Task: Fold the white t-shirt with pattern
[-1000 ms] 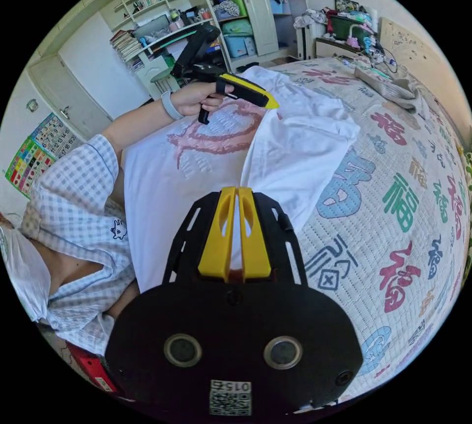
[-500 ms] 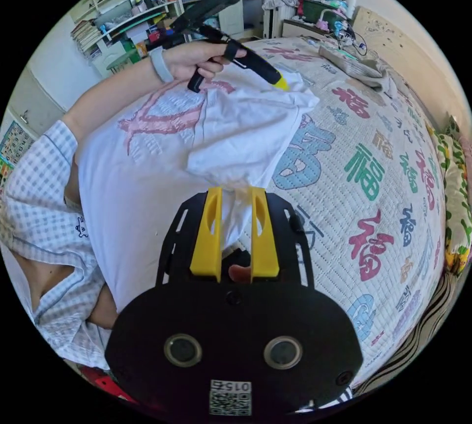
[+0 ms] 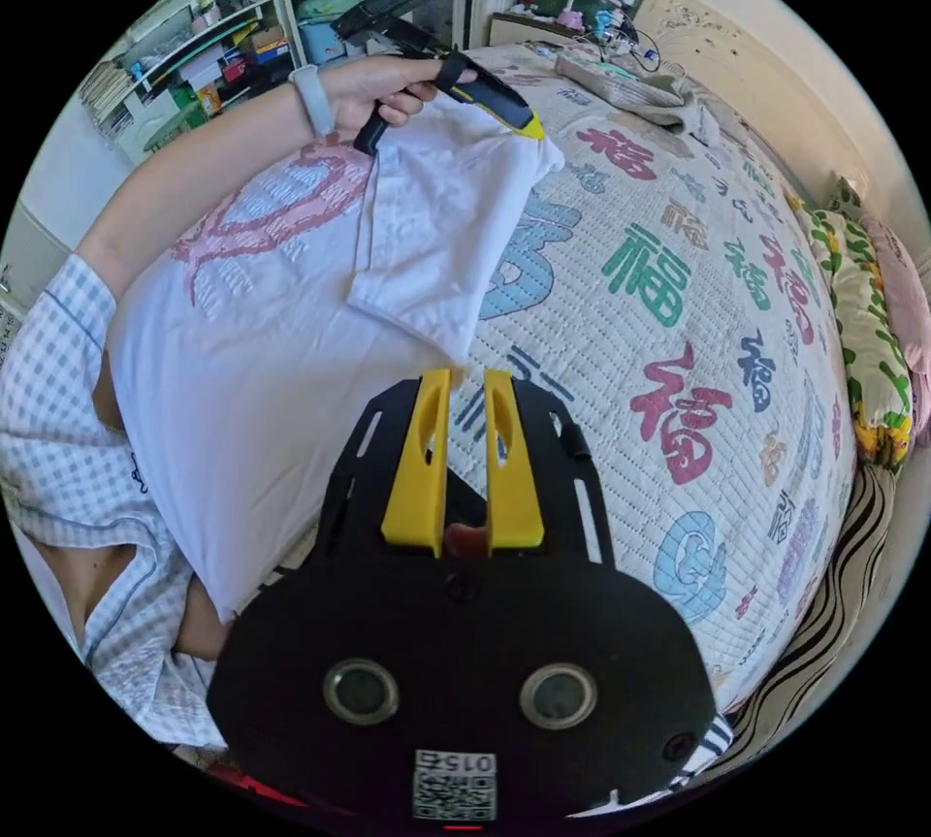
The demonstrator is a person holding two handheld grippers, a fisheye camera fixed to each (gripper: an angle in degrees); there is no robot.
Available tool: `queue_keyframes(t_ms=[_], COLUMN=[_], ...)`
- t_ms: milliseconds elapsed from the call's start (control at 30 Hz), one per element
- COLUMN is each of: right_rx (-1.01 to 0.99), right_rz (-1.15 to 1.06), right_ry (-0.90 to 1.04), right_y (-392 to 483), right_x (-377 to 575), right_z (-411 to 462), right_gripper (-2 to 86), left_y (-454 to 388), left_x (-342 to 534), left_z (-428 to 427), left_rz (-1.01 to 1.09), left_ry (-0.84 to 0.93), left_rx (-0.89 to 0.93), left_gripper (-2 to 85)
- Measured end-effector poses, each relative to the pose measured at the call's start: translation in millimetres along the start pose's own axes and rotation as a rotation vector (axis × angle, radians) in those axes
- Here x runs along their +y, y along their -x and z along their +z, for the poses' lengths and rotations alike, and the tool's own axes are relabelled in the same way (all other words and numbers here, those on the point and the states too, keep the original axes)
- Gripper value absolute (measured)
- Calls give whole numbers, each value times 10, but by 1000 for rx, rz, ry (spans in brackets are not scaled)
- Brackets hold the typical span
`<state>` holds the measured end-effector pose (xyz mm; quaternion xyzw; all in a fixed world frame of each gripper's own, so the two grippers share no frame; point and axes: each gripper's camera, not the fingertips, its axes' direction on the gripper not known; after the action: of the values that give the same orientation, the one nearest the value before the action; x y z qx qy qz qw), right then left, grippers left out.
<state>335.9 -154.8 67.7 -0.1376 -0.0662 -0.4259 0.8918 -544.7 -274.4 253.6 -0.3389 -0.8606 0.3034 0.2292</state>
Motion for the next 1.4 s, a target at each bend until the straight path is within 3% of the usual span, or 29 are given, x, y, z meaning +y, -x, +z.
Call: queue_keyframes(t_ms=[133, 333, 400, 500, 700, 867, 1033, 1133, 1400], right_rx=[-46, -58, 42, 100, -191, -206, -260, -202, -46], right_rz=[-82, -261, -284, -325, -314, -325, -313, -196, -155], right_ry=[-168, -110, -39, -7, -155, -6, -155, -267, 37], right_y=[148, 562, 674, 731, 566, 551, 366, 126, 83], right_x=[47, -147, -227, -217, -172, -273, -136, -71, -387], right_z=[-124, 258, 504, 641, 532, 888, 695, 697, 1604], right_gripper=[85, 87, 39, 4, -6, 13, 62, 66, 41], left_y=[-181, -301, -210, -216, -262, -100, -114, -214, -919], left_x=[344, 896, 941, 985, 1160, 1208, 1264, 1219, 1228], left_z=[-462, -521, -342, -414, -940, -679, -898, -1081, -409], left_rz=[111, 178, 154, 157, 172, 140, 142, 161, 393], left_ry=[-39, 89, 155, 104, -39, 136, 78, 6, 167], left_rx=[-10, -190, -114, -79, -144, -155, -204, -225, 93], left_gripper=[64, 69, 47, 9, -2, 8, 30, 44, 55])
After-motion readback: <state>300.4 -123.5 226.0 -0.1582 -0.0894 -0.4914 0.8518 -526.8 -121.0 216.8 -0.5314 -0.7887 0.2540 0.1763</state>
